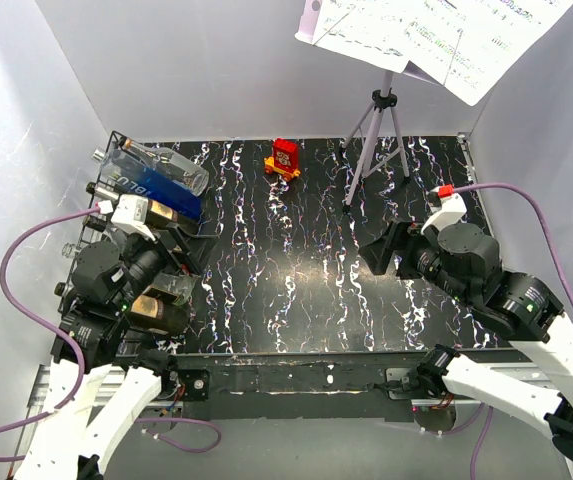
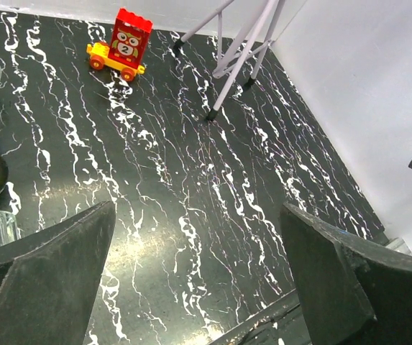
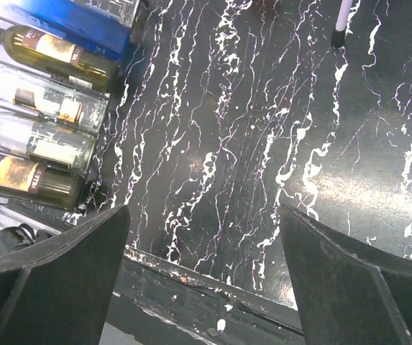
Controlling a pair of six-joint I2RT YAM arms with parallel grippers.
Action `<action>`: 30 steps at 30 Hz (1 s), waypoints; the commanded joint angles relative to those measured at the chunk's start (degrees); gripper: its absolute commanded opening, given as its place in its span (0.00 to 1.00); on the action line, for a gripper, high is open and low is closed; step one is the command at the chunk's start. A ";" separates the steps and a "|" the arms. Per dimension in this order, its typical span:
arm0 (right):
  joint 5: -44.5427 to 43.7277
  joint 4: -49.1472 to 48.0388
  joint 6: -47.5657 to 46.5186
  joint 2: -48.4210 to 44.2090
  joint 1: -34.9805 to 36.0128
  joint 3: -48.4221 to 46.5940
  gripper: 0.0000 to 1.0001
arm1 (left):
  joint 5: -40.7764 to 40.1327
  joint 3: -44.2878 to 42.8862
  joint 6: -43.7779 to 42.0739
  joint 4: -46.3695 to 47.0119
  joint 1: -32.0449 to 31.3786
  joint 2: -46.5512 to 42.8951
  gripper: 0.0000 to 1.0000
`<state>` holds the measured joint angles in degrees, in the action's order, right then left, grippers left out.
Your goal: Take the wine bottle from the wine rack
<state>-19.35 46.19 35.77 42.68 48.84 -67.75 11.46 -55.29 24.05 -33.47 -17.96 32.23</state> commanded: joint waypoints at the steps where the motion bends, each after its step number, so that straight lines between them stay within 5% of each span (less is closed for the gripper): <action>1: -1.12 -2.60 0.62 -2.24 0.20 -0.02 0.93 | -2.94 -2.28 -0.41 -1.59 0.20 -0.41 0.98; 9: -4.55 -1.29 2.02 -4.00 0.20 1.83 0.93 | -16.80 -7.72 1.69 -8.44 0.20 3.45 0.98; 14: -4.73 -0.31 2.38 -4.62 0.20 3.05 0.92 | -37.07 -11.32 6.34 -17.22 0.20 7.49 0.95; 19: -4.29 -3.04 2.29 -6.72 0.29 5.78 0.91 | -52.83 -14.93 17.58 -29.88 0.29 11.10 0.81; 26: -5.17 -3.40 0.79 -7.70 0.20 7.01 0.90 | -70.68 -19.94 39.81 -51.66 2.31 16.19 0.78; 30: -5.34 -3.22 0.09 -8.22 0.20 7.80 0.89 | -73.16 -19.34 44.40 -55.56 4.68 15.15 0.79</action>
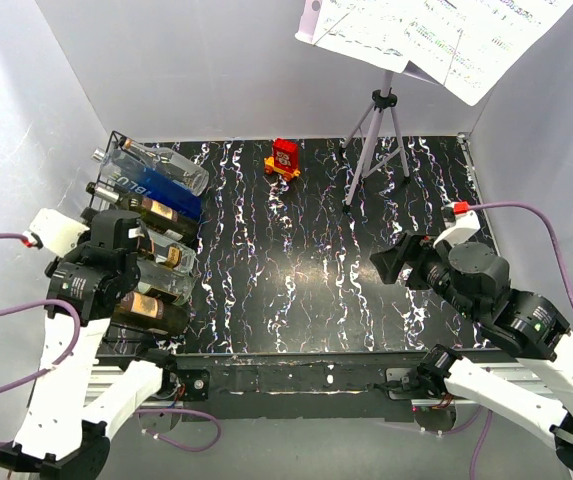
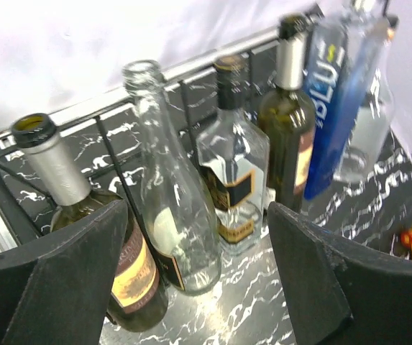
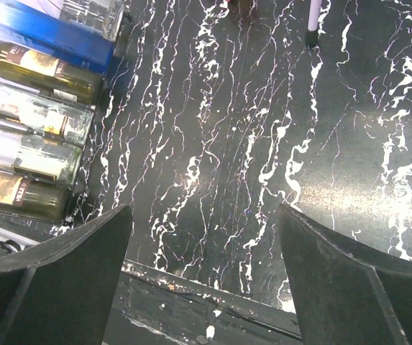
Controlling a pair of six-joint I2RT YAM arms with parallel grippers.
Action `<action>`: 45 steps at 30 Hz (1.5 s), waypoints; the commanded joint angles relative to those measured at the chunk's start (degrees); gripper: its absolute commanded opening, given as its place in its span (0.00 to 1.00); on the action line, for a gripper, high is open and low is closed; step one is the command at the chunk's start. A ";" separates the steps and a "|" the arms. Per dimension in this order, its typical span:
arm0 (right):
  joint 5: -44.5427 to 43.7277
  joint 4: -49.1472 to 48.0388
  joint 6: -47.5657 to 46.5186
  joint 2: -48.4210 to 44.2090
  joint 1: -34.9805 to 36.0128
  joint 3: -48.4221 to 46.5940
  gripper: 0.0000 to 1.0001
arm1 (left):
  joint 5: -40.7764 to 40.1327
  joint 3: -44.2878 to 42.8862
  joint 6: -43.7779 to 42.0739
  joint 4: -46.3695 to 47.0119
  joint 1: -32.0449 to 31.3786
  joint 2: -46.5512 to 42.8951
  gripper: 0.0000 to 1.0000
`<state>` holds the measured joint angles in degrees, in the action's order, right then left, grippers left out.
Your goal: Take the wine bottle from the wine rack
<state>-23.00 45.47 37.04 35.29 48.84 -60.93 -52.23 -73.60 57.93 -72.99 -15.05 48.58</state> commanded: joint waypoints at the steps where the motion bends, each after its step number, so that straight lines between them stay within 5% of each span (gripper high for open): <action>1: -1.69 -2.76 -1.35 -1.18 0.20 1.25 0.90 | -9.47 -0.23 11.40 -16.22 2.47 -2.16 0.79; 7: -3.10 -3.46 -2.93 -3.47 0.20 2.65 0.89 | -9.99 3.72 12.47 -14.99 7.13 -6.21 0.76; 29: -0.38 -7.24 -4.26 -11.47 0.20 7.31 0.89 | -2.98 19.02 10.80 -0.14 22.86 2.48 0.77; 36: 0.42 -6.80 -4.43 -11.56 0.20 6.53 0.89 | -4.81 20.61 8.61 3.47 23.93 2.49 0.45; 41: 0.06 -7.24 -4.95 -12.00 0.20 6.78 0.89 | -6.22 19.29 7.64 3.73 23.93 0.30 0.13; 45: 0.33 -9.00 -4.96 -11.74 0.20 7.49 0.88 | -6.22 16.75 3.87 5.84 23.92 -2.95 0.00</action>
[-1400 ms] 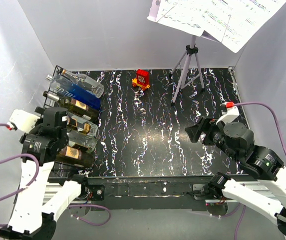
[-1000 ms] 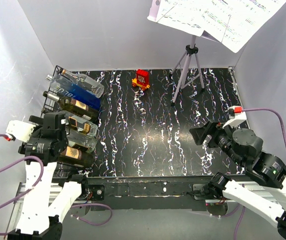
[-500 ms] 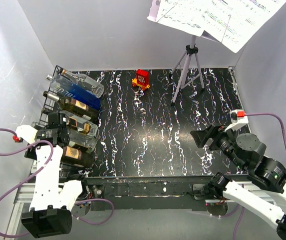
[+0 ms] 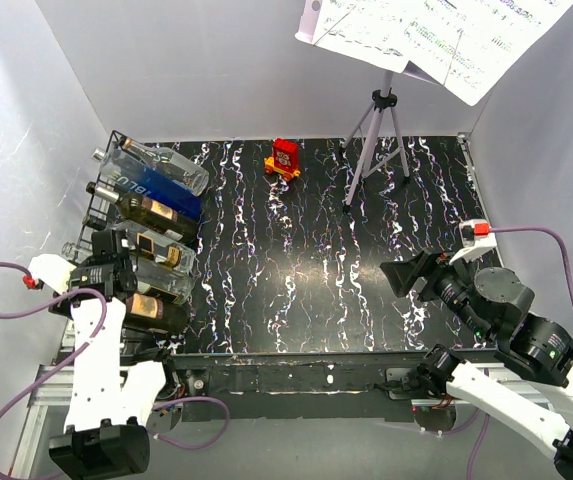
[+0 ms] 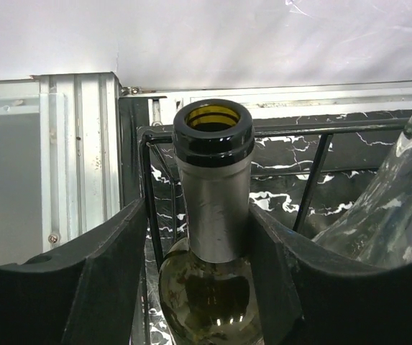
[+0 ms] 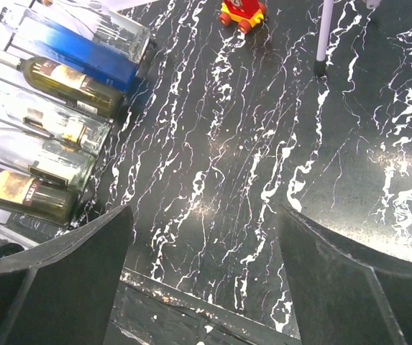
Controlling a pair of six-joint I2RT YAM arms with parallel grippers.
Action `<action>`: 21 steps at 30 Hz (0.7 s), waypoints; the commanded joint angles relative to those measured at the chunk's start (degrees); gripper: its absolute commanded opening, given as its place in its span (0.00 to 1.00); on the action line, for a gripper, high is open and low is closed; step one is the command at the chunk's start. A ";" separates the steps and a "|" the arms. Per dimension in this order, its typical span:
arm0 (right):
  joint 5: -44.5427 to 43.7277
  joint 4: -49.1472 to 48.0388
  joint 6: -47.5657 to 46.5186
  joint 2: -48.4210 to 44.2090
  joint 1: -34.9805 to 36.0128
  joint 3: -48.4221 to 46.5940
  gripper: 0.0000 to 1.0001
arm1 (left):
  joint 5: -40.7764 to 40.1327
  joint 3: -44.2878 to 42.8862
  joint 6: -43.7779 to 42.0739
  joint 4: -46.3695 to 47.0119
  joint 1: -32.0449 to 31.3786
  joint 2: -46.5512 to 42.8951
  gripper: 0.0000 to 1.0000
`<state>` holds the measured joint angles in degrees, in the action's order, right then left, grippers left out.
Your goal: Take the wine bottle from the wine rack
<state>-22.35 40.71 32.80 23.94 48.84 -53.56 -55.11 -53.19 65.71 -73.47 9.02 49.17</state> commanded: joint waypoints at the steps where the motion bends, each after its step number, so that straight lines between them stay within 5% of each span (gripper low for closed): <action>1: -0.24 -4.32 -0.72 -0.04 0.29 -0.05 0.88 | -3.77 -4.63 -4.53 6.24 -0.14 -4.25 0.00; 17: 8.81 -14.17 -6.61 -8.29 0.29 5.75 0.93 | 1.85 -11.24 -8.05 2.01 -0.23 -9.44 0.00; 21: 8.99 -13.11 -6.43 -9.70 0.20 5.22 0.93 | 0.81 -8.87 -7.63 1.76 -0.31 -7.34 0.55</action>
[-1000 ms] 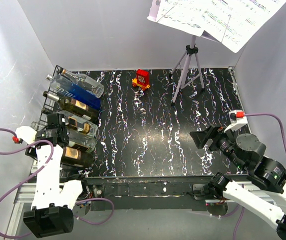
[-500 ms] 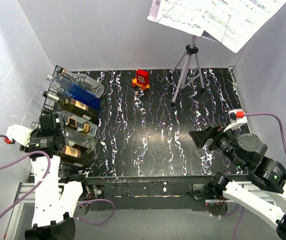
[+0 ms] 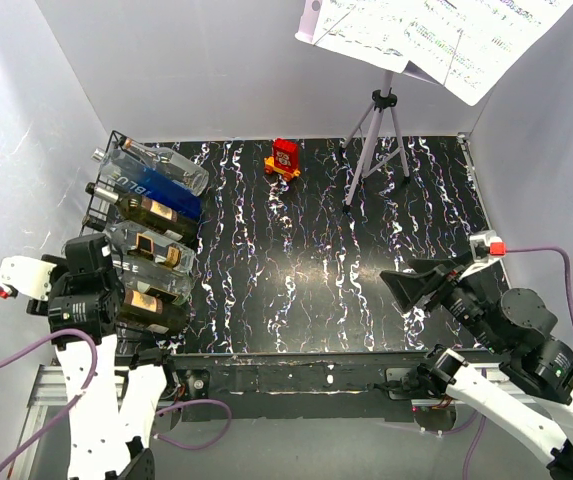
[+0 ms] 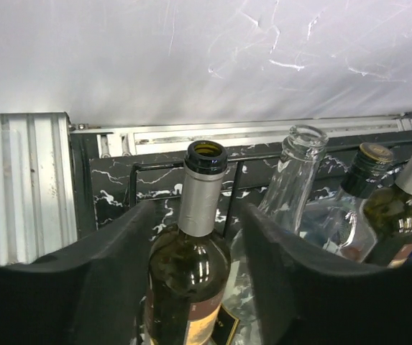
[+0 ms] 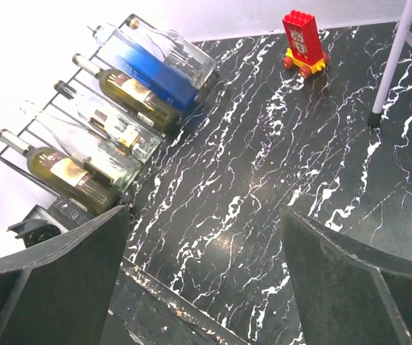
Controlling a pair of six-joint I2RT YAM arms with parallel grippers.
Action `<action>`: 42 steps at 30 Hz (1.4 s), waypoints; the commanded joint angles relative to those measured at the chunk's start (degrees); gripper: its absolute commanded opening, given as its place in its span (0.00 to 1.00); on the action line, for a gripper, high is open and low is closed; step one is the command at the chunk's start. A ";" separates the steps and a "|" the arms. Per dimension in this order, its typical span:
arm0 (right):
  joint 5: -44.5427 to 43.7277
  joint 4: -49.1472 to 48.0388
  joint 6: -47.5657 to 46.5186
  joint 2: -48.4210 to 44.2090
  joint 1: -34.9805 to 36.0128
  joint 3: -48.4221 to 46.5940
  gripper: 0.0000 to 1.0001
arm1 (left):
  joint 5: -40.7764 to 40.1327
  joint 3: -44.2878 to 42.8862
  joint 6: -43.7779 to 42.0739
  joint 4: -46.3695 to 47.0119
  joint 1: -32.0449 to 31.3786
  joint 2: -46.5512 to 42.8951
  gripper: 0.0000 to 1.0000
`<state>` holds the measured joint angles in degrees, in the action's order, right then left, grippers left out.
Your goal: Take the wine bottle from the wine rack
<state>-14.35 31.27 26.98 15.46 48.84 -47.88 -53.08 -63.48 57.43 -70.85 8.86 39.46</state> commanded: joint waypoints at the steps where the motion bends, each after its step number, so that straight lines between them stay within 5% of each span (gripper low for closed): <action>1: 1.16 -3.23 -0.62 -1.57 0.20 -0.55 0.93 | -2.02 2.13 2.23 -1.91 -0.16 3.33 0.66; 3: 1.34 -2.70 -0.53 -1.93 0.20 -0.90 0.93 | -3.60 3.19 5.14 -4.02 -0.07 6.22 0.74; 10: 2.66 -0.86 -2.11 0.09 0.20 -4.41 0.92 | -5.98 3.98 14.28 -7.81 -0.07 14.06 0.75; 26: 8.02 -2.26 2.11 4.23 0.20 -6.18 0.88 | -6.60 9.25 10.51 3.87 0.01 16.96 0.65; 35: 8.46 -2.26 2.72 4.49 0.20 -5.91 0.86 | -5.98 10.22 8.40 7.66 0.01 17.66 0.40; 40: 8.20 -2.17 2.72 4.14 0.20 -5.30 0.86 | -5.81 9.70 10.94 5.29 0.10 19.86 0.57; 42: 8.11 -2.09 2.72 3.87 0.20 -5.12 0.86 | -5.90 9.43 12.00 4.40 0.19 20.56 0.55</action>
<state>-6.37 31.53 29.67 19.73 48.86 -51.35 -58.24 -53.49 66.02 -68.27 9.13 58.50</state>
